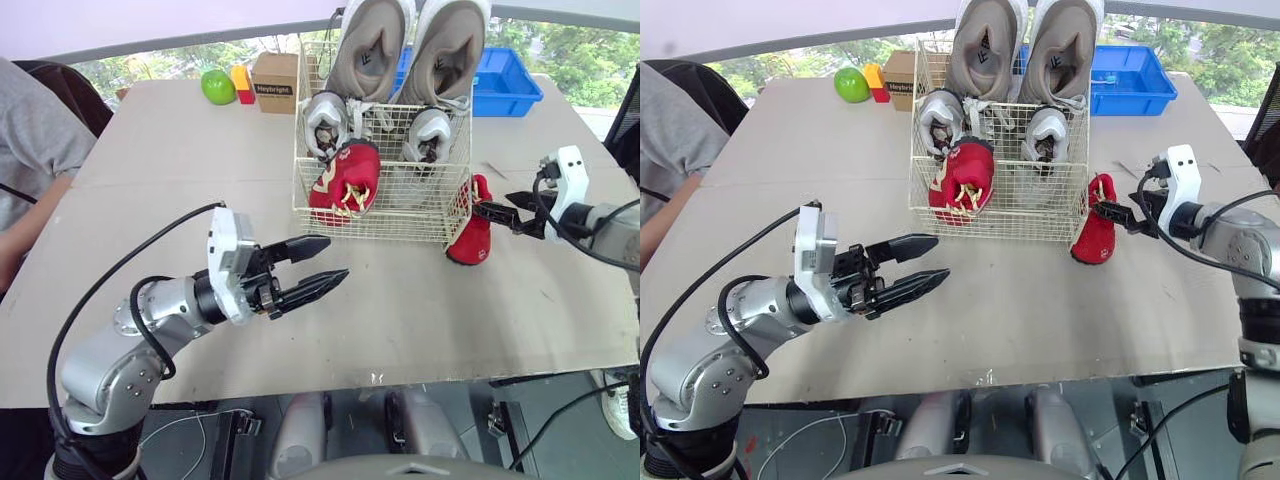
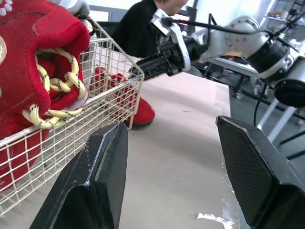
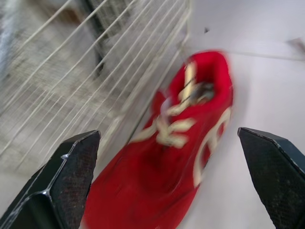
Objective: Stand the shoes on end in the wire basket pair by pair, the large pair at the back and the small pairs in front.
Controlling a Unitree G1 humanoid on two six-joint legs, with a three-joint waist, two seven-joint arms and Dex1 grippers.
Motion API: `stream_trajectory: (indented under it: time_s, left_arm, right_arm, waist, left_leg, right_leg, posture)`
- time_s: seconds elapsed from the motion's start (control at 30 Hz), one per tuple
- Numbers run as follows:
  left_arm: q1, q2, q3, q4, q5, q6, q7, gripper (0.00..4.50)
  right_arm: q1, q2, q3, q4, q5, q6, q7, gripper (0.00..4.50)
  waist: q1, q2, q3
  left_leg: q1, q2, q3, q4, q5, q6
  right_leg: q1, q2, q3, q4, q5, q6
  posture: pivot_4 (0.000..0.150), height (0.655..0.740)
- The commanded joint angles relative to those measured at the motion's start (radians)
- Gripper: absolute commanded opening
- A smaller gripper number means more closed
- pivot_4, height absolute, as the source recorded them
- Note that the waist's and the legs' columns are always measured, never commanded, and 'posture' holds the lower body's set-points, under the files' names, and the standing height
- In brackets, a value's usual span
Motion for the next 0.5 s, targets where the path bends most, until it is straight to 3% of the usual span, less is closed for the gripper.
stream_trajectory:
  time_s: [0.03, 0.27, 0.37, 0.5]
  left_arm:
    - [-0.057, 0.001, 0.012, 0.002, 0.014, -0.033, 0.026, 3.21]
    - [-0.054, 0.04, -0.009, -0.011, -0.017, -0.037, -0.069, 3.21]
    - [-0.062, 0.049, -0.009, -0.012, -0.046, -0.024, -0.089, 3.3]
    - [-0.084, 0.053, -0.027, -0.016, -0.058, -0.025, -0.105, 3.3]
  right_arm:
    - [0.044, -0.048, 0.012, -0.075, -0.019, -0.06, 0.111, 4.5]
    - [-0.037, 0.023, 0.02, 0.091, -0.092, -0.026, 0.031, 4.5]
    - [-0.085, 0.019, 0.098, 0.19, -0.161, -0.029, 0.072, 3.64]
    - [-0.142, 0.022, 0.156, 0.29, -0.223, -0.067, 0.137, 1.66]
  waist:
    - [0.003, 0.0, 0.0]
    - [-0.016, 0.0, 0.0]
    - [-0.021, 0.0, 0.0]
    - [-0.02, 0.0, 0.0]
  left_leg:
    - [0.0, 0.0, 0.0, 0.0, 0.0, 0.0]
    - [0.001, 0.0, 0.005, -0.001, -0.001, 0.002]
    - [0.002, 0.0, 0.006, -0.001, -0.001, 0.002]
    - [0.002, 0.0, 0.006, -0.001, -0.001, 0.002]
  right_leg:
    - [0.0, 0.0, 0.0, 0.0, 0.0, 0.0]
    - [0.0, 0.0, 0.005, -0.002, 0.0, 0.001]
    - [0.0, 0.0, 0.005, -0.002, 0.0, 0.0]
    - [0.0, 0.0, 0.005, -0.003, 0.0, 0.0]
  posture:
    - [0.15, 0.74]
    - [0.15, 0.74]
    - [0.15, 0.74]
    - [0.15, 0.74]
